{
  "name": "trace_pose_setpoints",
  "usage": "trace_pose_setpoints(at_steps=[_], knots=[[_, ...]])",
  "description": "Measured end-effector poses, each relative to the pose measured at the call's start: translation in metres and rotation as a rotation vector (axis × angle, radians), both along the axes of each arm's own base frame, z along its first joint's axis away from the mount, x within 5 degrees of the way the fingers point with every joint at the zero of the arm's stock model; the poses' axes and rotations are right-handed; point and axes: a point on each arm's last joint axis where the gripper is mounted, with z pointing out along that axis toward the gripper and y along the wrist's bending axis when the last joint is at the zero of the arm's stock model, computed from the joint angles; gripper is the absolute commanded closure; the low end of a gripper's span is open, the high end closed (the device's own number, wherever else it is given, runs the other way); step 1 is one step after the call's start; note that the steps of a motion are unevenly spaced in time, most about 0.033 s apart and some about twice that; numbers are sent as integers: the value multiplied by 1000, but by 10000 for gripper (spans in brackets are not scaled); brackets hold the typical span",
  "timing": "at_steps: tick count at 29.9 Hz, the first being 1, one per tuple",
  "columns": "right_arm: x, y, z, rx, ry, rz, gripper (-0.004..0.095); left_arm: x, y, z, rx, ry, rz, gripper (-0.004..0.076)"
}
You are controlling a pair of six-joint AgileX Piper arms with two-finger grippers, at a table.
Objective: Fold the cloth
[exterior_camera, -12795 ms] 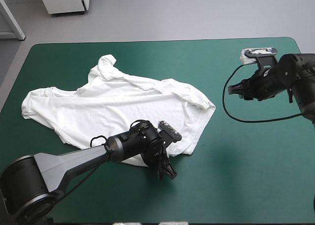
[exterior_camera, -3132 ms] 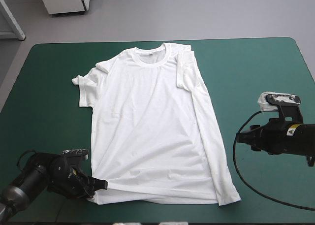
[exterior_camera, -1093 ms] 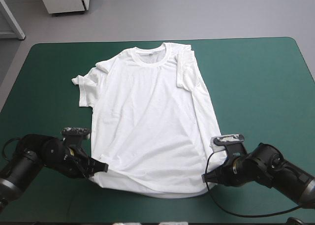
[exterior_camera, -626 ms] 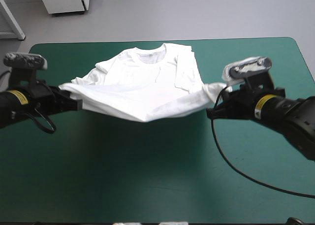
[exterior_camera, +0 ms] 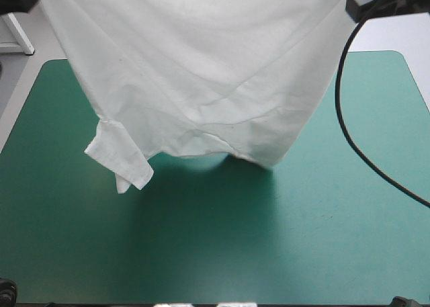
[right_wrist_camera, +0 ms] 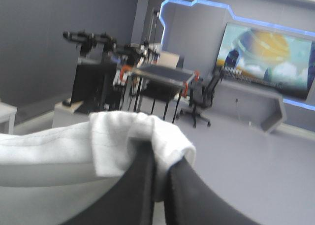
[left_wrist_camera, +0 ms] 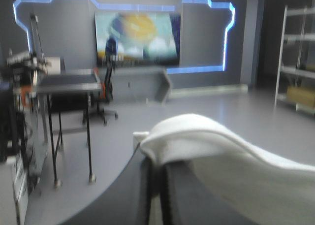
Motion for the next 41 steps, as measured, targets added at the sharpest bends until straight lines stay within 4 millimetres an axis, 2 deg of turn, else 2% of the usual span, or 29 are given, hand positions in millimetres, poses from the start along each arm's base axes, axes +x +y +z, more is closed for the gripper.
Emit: trace_pose_setpoints(at_steps=[3, 7, 11, 15, 17, 20, 22, 26, 28, 29, 30, 33, 37, 41], knots=[[-10, -6, 15, 49, -142, 7, 923, -19, 4, 17, -47, -161, -21, 733], [-22, -11, 28, 100, -276, 32, 923, -36, 5, 29, -81, -283, -73, 733], [-30, -14, 31, 125, -299, 73, 923, -38, 1, 30, -76, -295, -116, 733], [-29, -12, 30, 120, -281, 89, 923, -29, -2, 27, -53, -268, -118, 733], [-21, -9, 24, 99, -230, 62, 924, -16, -6, 21, -29, -221, -103, 733], [7, 2, 9, 34, -108, -57, 925, 17, -15, 10, 8, -132, -86, 733], [36, 16, -4, -27, -40, -176, 925, 47, -22, 0, 32, -81, -66, 733], [103, 43, -30, -56, -19, -336, 925, 126, -43, -29, 70, -22, -13, 733], [136, 45, -37, -14, -67, -359, 925, 154, -51, -39, 70, -44, 0, 733], [145, 45, -39, -1, -93, -352, 925, 165, -54, -42, 67, -71, 5, 733], [157, 40, -39, 19, -136, -345, 925, 174, -57, -44, 63, -106, 10, 733], [170, 22, -35, 69, -210, -322, 925, 186, -60, -42, 41, -223, 24, 733], [175, -3, -32, 134, -233, -317, 925, 192, -55, -39, 16, -316, 52, 733], [180, -14, -36, 130, -170, -307, 925, 204, -44, -45, 15, -286, 78, 733]])
